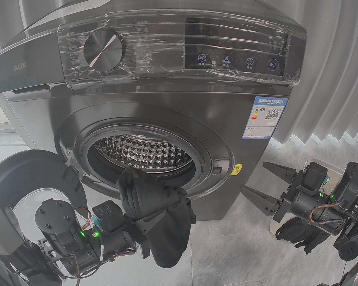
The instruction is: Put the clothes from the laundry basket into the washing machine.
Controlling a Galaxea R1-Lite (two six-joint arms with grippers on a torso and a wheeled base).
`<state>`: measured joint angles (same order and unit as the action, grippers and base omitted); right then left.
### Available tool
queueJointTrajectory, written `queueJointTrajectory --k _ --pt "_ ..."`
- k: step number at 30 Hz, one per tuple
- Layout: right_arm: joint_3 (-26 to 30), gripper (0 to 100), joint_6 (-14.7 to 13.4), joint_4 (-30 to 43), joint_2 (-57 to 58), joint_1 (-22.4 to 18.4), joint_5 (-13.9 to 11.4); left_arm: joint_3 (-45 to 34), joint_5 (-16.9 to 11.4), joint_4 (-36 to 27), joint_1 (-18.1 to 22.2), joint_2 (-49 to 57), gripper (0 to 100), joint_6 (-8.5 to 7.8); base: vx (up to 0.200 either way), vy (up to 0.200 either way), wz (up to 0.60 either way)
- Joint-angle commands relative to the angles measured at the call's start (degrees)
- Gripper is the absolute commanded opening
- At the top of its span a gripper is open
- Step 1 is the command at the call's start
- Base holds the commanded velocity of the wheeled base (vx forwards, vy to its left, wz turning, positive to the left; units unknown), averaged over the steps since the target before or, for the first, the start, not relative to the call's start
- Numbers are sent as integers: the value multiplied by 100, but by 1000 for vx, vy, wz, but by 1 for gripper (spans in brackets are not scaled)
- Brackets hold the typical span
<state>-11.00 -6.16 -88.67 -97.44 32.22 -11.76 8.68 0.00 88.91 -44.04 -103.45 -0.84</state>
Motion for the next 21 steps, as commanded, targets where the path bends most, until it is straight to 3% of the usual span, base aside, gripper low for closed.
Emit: queueJointTrajectory --k 1,14,17,21 --pt "1 100 0 -1 -3 4 -1 -15 0 4 -78 -9 0 -4 0 0 0" --pt "1 100 0 -10 -3 12 -1 -77 9 4 -280 -53 0 -4 0 0 0" --pt "1 100 0 -10 -3 12 -1 -95 18 4 -306 -79 0 -4 200 0 0" --pt "1 100 0 -10 -3 12 -1 -95 18 4 -315 -96 0 -4 0 0 0"
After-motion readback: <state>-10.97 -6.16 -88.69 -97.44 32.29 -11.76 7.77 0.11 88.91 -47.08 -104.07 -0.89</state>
